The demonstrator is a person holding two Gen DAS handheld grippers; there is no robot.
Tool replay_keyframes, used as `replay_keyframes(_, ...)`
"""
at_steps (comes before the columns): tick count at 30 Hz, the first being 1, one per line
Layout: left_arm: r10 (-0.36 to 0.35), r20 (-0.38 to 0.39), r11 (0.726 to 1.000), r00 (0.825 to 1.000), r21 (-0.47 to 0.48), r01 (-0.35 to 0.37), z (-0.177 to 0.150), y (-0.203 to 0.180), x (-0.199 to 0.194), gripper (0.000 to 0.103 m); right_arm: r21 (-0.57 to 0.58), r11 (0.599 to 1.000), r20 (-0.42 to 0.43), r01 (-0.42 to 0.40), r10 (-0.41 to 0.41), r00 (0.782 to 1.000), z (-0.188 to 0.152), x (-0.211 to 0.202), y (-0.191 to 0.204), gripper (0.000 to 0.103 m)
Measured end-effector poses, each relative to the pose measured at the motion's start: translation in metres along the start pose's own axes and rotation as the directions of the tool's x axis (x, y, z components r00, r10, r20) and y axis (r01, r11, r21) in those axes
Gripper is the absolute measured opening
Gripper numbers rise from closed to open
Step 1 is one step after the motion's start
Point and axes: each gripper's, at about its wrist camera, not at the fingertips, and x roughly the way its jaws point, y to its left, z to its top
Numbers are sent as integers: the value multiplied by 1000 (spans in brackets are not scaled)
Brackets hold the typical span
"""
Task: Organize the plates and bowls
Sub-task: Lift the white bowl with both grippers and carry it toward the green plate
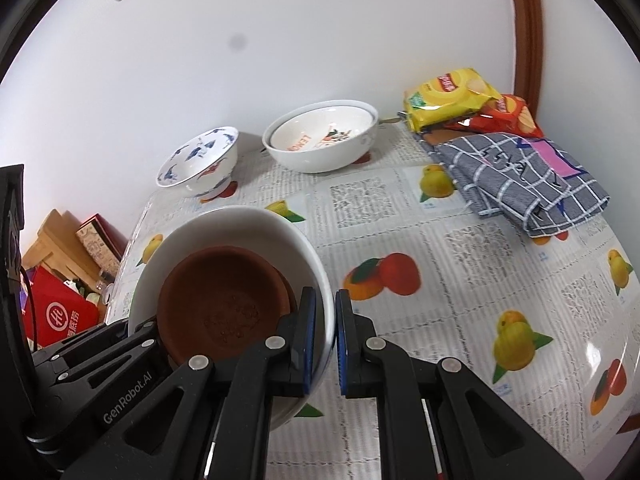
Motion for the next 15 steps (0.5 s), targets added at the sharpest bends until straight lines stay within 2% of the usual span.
replay_keyframes(15, 30, 18, 998, 999, -48, -30, 5, 40, -5, 11, -50, 998, -4, -32, 31, 999, 7, 13, 41, 9)
